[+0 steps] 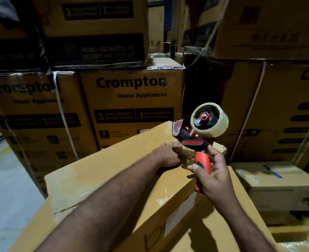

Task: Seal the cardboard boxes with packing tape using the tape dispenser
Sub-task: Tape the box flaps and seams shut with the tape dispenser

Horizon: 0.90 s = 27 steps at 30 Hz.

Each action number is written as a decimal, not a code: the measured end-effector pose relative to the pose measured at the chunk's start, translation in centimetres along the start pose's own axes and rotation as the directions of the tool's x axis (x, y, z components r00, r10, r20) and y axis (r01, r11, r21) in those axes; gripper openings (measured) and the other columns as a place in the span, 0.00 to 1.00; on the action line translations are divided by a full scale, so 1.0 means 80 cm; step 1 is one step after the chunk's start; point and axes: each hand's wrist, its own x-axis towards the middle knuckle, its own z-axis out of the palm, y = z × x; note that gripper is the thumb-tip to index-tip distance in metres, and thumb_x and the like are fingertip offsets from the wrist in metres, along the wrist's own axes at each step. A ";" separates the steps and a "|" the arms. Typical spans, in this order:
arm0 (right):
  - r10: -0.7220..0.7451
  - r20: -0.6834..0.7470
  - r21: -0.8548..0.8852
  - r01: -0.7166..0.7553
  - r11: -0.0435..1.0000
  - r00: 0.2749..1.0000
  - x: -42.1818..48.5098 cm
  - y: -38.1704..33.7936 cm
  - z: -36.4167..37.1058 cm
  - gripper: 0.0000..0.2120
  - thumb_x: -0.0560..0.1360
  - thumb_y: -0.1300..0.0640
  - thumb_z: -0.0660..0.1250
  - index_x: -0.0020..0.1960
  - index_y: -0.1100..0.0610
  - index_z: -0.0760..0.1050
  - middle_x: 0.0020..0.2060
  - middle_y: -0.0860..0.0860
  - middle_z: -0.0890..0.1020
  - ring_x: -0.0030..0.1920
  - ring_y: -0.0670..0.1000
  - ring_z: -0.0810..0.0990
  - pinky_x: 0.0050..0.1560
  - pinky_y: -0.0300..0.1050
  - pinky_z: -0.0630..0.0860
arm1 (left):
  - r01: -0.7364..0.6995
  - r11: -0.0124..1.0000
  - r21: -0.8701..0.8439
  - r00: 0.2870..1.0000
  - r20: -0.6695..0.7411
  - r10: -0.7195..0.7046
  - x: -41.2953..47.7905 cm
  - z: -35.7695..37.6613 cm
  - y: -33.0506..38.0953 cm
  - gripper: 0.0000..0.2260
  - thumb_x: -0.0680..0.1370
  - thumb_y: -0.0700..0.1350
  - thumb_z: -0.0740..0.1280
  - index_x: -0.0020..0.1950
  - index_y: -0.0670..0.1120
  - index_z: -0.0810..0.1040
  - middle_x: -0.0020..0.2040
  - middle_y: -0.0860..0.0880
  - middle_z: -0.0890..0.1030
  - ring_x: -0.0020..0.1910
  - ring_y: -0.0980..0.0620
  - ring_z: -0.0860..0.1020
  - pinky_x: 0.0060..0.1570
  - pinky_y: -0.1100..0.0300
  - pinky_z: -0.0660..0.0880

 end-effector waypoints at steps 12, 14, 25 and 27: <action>-0.050 -0.338 -0.313 -0.063 0.948 0.940 0.086 0.036 -0.015 0.33 0.81 0.56 0.66 0.80 0.52 0.52 0.64 0.58 0.75 0.53 0.57 0.79 0.41 0.44 0.74 | -0.073 0.992 0.107 0.995 -0.057 0.079 0.074 0.002 0.011 0.29 0.83 0.56 0.53 0.81 0.45 0.57 0.82 0.45 0.57 0.80 0.47 0.57 0.78 0.39 0.47; -0.035 -0.327 -0.336 -0.082 0.938 0.945 0.088 0.036 -0.015 0.33 0.81 0.56 0.65 0.80 0.52 0.52 0.61 0.56 0.75 0.51 0.56 0.79 0.38 0.41 0.72 | -0.096 0.988 0.119 0.994 -0.040 0.101 0.091 -0.002 0.013 0.29 0.84 0.57 0.52 0.82 0.46 0.55 0.83 0.46 0.54 0.81 0.49 0.54 0.78 0.39 0.46; -0.044 -0.325 -0.467 -0.120 0.876 0.945 0.099 0.042 -0.013 0.32 0.81 0.57 0.65 0.79 0.53 0.53 0.71 0.58 0.71 0.63 0.58 0.77 0.49 0.45 0.75 | -0.090 0.989 0.118 0.996 -0.018 0.093 0.161 -0.006 0.013 0.26 0.86 0.60 0.44 0.84 0.56 0.47 0.84 0.55 0.45 0.82 0.51 0.41 0.75 0.32 0.38; -0.051 -0.317 -0.494 -0.119 0.861 0.947 0.100 0.041 -0.010 0.31 0.81 0.58 0.65 0.79 0.54 0.54 0.72 0.59 0.70 0.64 0.59 0.76 0.49 0.43 0.72 | -0.099 0.985 0.142 0.995 0.019 0.098 0.147 -0.005 0.010 0.29 0.85 0.62 0.44 0.84 0.53 0.45 0.84 0.53 0.42 0.82 0.50 0.39 0.75 0.34 0.36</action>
